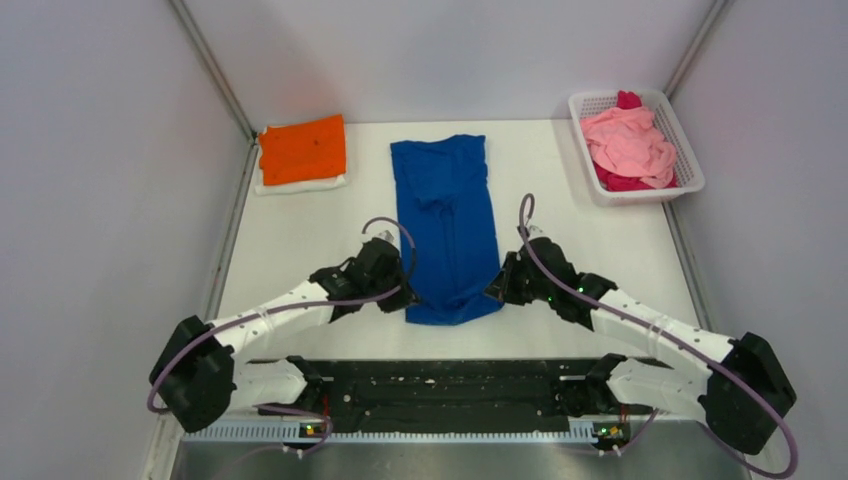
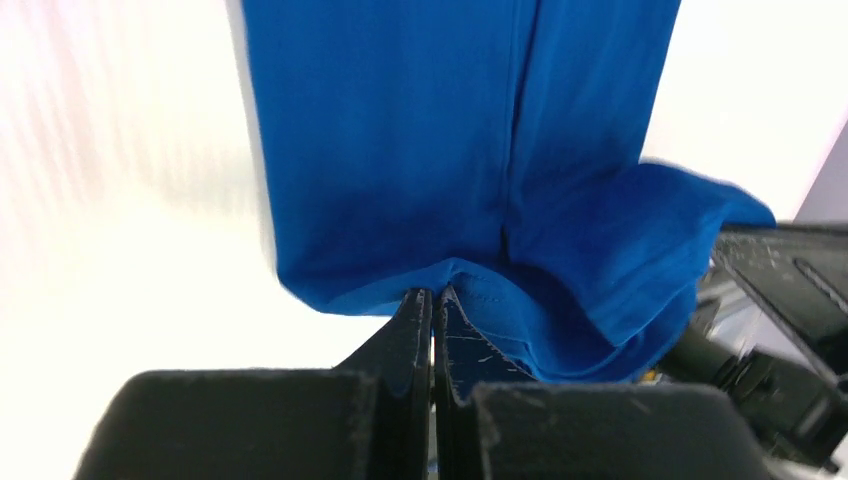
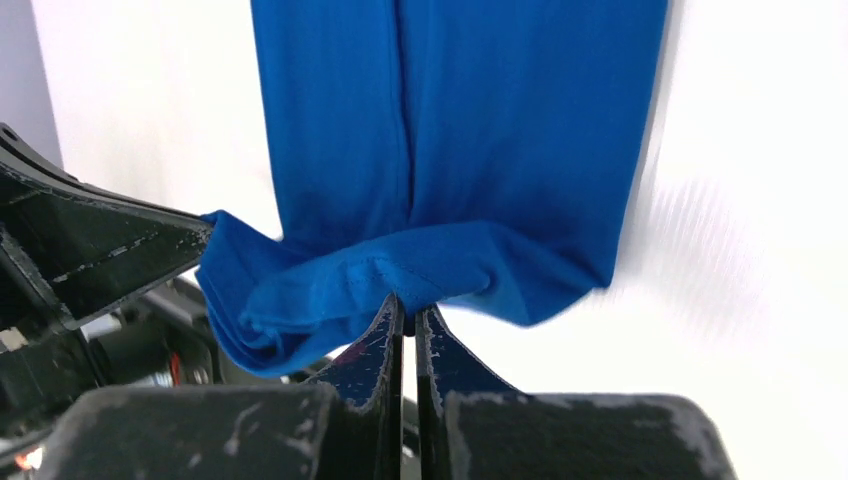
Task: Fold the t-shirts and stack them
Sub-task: Fold the folded rectangular tshirt in 1/3 of the way
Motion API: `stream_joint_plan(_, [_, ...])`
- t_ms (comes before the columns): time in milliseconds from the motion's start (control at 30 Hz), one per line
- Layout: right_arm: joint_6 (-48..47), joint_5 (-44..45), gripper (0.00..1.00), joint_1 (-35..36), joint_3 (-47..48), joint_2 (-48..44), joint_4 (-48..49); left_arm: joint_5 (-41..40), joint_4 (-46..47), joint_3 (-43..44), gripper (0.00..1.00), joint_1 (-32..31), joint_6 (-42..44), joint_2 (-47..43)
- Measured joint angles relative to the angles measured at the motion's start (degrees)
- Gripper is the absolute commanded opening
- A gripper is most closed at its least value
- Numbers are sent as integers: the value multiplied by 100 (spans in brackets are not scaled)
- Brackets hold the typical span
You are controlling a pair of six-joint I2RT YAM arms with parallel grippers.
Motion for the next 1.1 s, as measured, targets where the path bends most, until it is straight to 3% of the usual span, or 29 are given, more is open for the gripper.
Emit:
stream_joint_plan(467, [-695,-374,0,-1416,1735,2225,981,9,79,1947,0,1755,1062,1622])
stream_joint_plan(900, [-1287,-815,0,-2046,2955,3864,1211,632,107,3211,0,2422,1506,3425])
stream_joint_plan(1100, [-1488,-890,0,-2098,3359,4450,1228,730,107,3473,0,2538,1576,3781])
